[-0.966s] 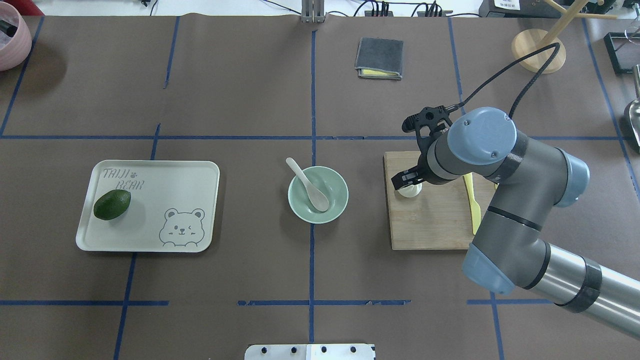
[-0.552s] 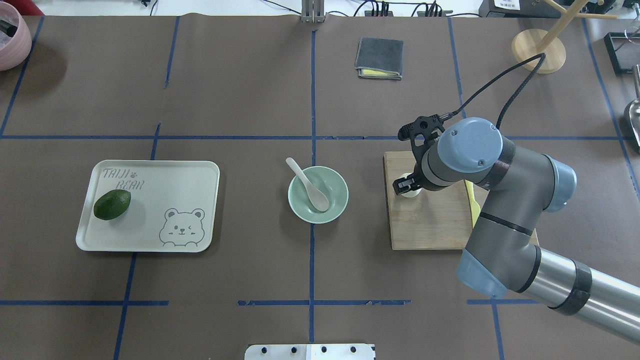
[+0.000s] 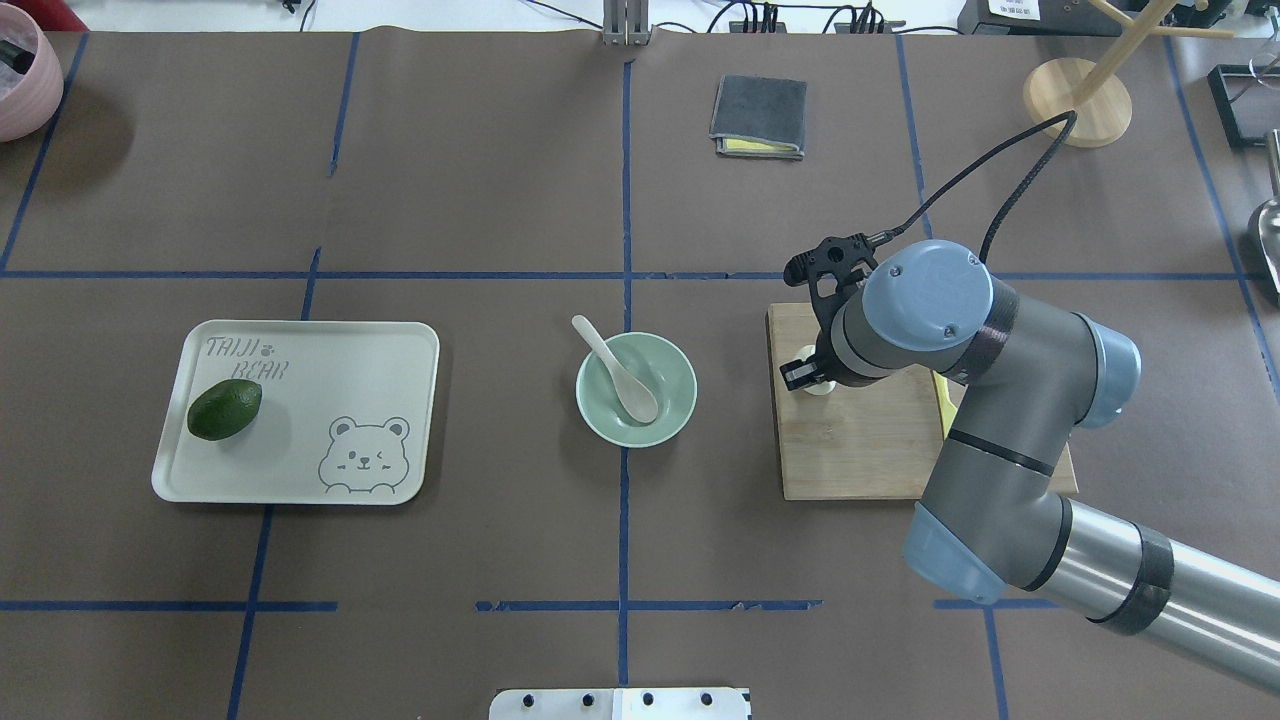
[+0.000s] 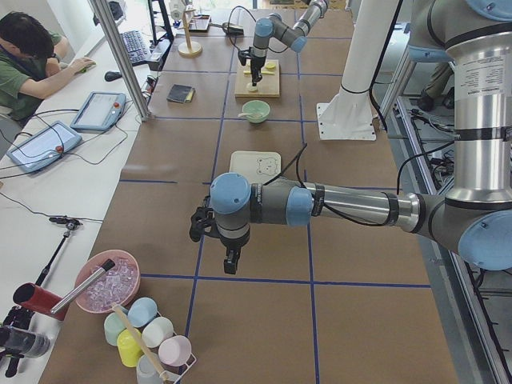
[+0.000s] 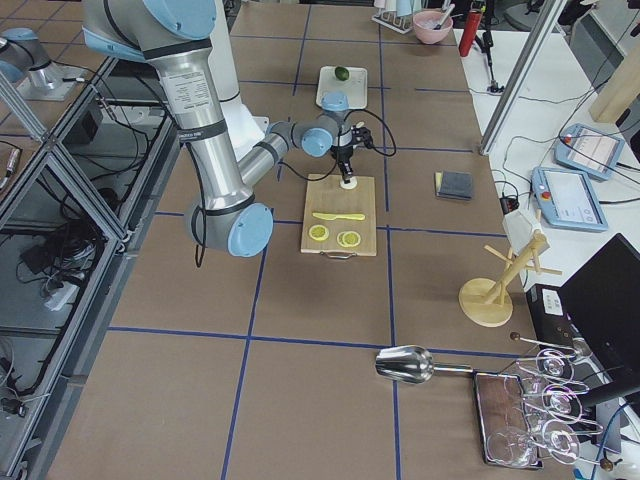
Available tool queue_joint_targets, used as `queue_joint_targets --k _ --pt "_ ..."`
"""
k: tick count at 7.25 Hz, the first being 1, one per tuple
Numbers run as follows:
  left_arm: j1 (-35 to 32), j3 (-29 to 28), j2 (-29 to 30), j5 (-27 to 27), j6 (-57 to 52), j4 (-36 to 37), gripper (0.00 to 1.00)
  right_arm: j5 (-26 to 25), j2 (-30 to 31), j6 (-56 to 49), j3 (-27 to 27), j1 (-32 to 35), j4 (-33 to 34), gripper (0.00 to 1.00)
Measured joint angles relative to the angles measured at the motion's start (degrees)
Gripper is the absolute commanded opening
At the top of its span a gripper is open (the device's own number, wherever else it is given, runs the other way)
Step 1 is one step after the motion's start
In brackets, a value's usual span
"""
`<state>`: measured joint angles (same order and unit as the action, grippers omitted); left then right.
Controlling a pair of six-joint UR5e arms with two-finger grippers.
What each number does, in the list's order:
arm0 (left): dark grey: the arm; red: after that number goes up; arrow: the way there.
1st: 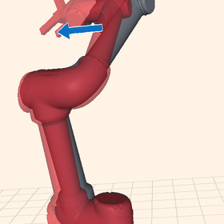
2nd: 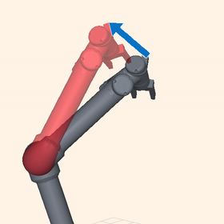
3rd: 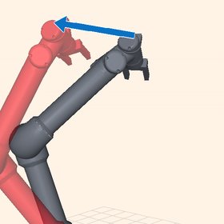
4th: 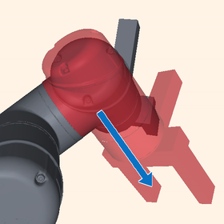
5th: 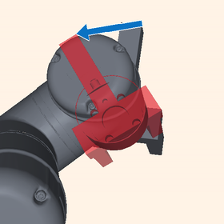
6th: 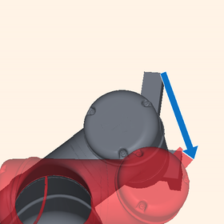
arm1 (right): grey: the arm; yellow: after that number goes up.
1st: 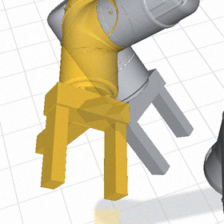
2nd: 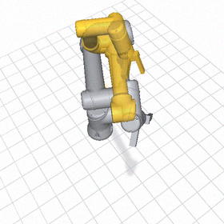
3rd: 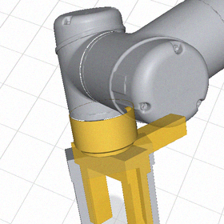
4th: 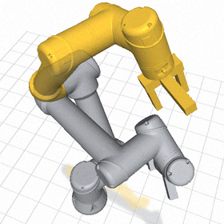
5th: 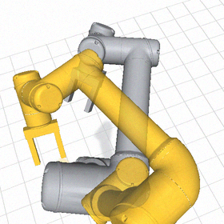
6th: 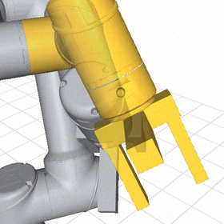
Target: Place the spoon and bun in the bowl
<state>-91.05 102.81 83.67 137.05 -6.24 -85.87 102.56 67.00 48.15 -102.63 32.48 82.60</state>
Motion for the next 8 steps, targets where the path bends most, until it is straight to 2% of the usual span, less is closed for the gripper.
queue_joint_targets --k 2,4,5,6,8 --pt "0.0 0.0 0.1 0.0 0.0 0.0 1.0 0.0 -5.0 5.0 -0.1 -0.6 0.8 0.0" --pt "0.0 0.0 0.2 0.0 0.0 0.0 1.0 -0.3 -13.3 10.5 0.8 -2.4 5.8 0.0" --pt "0.0 0.0 0.1 0.0 0.0 0.0 1.0 -1.6 -17.0 12.3 2.4 -3.7 8.2 0.24" --pt "0.0 0.0 0.0 0.0 0.0 0.0 1.0 -3.7 -18.7 13.1 4.2 -5.3 9.1 0.99" --pt "0.0 0.0 0.0 0.1 0.0 0.0 1.0 -6.8 -19.4 13.5 6.0 -7.4 9.4 1.0"
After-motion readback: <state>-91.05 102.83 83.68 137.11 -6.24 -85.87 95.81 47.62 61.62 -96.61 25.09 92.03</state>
